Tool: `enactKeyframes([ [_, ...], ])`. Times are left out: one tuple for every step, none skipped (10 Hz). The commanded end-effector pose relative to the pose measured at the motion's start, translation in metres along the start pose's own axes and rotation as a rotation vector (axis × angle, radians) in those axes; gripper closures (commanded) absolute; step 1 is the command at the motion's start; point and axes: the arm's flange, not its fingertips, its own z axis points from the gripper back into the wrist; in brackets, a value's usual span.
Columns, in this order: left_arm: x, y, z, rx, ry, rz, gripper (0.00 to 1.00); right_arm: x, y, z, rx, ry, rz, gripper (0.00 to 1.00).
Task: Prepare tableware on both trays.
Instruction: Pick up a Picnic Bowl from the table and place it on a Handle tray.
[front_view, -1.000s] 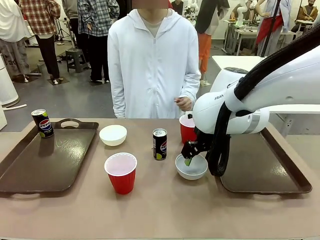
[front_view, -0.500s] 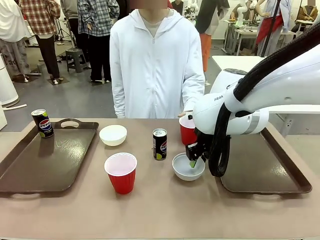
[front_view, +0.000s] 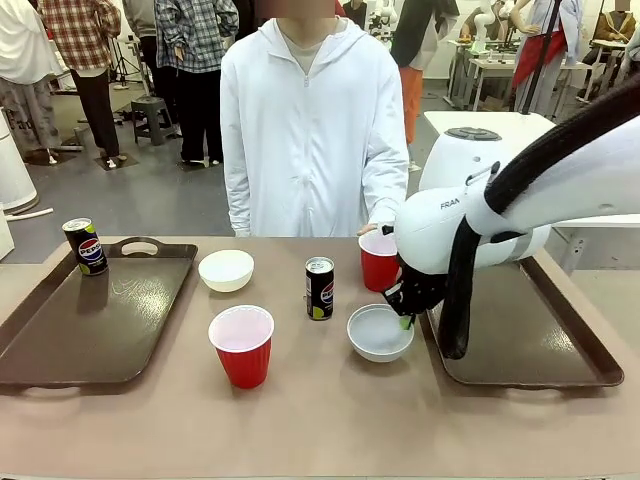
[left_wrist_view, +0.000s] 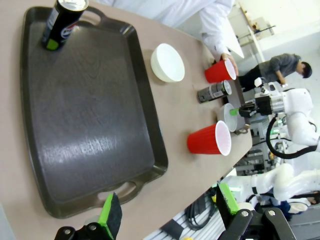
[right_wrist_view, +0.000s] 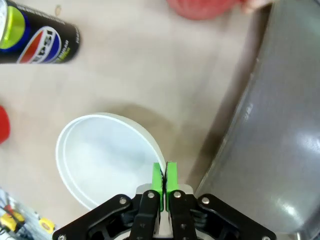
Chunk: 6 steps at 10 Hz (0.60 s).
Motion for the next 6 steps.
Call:
enactKeyframes([
  [0.000, 0.001, 0.002, -0.014, -0.008, -0.005, 0.00, -0.026, -0.001, 0.037, -0.046, 0.000, -0.042, 0.97],
  [0.000, 0.001, 0.002, -0.014, -0.008, -0.005, 0.00, -0.043, -0.008, 0.066, -0.059, -0.023, -0.054, 0.97],
  [0.000, 0.001, 0.002, -0.014, -0.008, -0.005, 0.00, -0.059, -0.025, 0.097, -0.059, -0.053, -0.093, 0.97],
  [0.000, 0.001, 0.002, -0.014, -0.008, -0.005, 0.00, -0.068, -0.043, 0.117, -0.044, -0.073, -0.135, 0.97],
  [0.000, 0.001, 0.002, -0.014, -0.008, -0.005, 0.00, -0.070, -0.062, 0.126, -0.033, -0.064, -0.167, 0.97],
  [0.000, 0.001, 0.002, -0.014, -0.008, -0.005, 0.00, -0.065, -0.089, 0.128, -0.015, -0.052, -0.204, 0.97],
])
